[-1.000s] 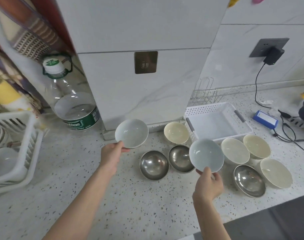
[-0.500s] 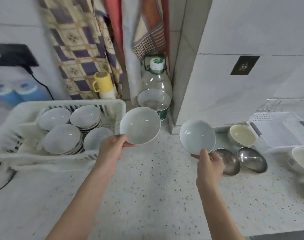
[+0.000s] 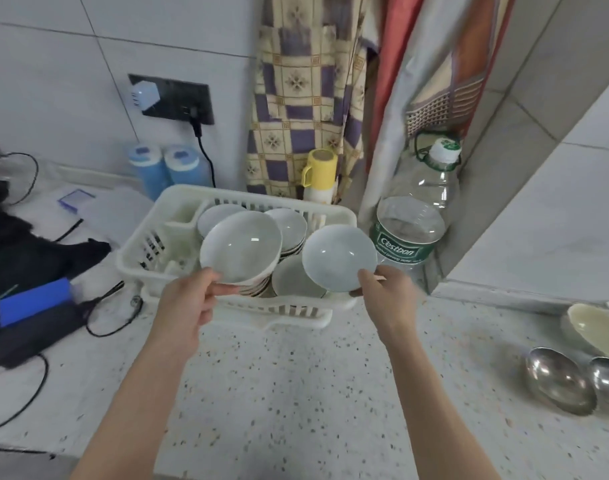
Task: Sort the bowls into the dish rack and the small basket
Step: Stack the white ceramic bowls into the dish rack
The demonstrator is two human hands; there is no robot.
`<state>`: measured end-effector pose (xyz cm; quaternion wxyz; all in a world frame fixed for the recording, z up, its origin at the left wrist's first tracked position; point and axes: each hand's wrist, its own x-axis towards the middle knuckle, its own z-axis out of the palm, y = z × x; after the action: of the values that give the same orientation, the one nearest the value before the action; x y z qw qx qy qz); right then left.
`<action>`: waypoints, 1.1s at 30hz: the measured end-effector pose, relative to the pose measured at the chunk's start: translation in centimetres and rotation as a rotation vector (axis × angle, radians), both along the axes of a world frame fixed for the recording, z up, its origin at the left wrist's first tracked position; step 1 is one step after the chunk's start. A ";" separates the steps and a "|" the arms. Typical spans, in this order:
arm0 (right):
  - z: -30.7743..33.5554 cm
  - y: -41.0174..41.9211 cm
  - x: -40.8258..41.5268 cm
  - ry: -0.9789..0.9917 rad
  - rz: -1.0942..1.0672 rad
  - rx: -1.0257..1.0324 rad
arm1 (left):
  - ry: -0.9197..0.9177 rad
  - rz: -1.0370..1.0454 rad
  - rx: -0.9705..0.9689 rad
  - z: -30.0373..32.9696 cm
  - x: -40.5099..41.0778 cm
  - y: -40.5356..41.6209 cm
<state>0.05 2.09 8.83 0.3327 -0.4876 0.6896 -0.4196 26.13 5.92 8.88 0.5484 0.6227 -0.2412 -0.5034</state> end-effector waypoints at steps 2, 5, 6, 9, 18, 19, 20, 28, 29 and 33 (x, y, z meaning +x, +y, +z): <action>0.2 -1.3 1.0 0.133 0.042 0.012 | 0.004 0.007 -0.002 0.1 0.9 -0.1; 0.3 -3.3 2.2 0.270 0.086 0.094 | 0.012 0.015 -0.006 0.2 1.9 -0.4; 0.2 -3.9 2.6 0.300 0.098 0.128 | 0.013 0.014 -0.007 0.2 2.0 -0.6; 0.0 -4.8 3.3 0.368 0.123 0.193 | 0.029 0.012 -0.007 0.1 2.3 -1.2; -1.6 -5.9 4.0 0.397 0.257 0.295 | 0.045 -0.027 0.031 -1.0 2.2 -2.2; -1.9 -6.1 4.1 0.396 0.271 0.298 | 0.044 -0.028 0.037 -1.1 2.1 -2.3; -2.2 -6.2 4.1 0.401 0.282 0.301 | 0.041 -0.027 0.042 -1.2 2.1 -2.3; -3.3 -6.3 4.2 0.523 0.319 0.301 | -0.015 -0.031 0.052 -1.6 1.6 -2.6; -3.3 -6.3 4.2 0.544 0.330 0.301 | -0.022 -0.030 0.056 -1.6 1.4 -2.7; -3.1 -6.3 4.1 0.567 0.360 0.301 | -0.014 -0.035 0.070 -1.6 0.9 -3.0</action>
<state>4.15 -4.18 5.76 0.2648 -0.6436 0.7116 -0.0966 27.07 2.94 7.25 0.5155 0.6408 -0.2381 -0.5166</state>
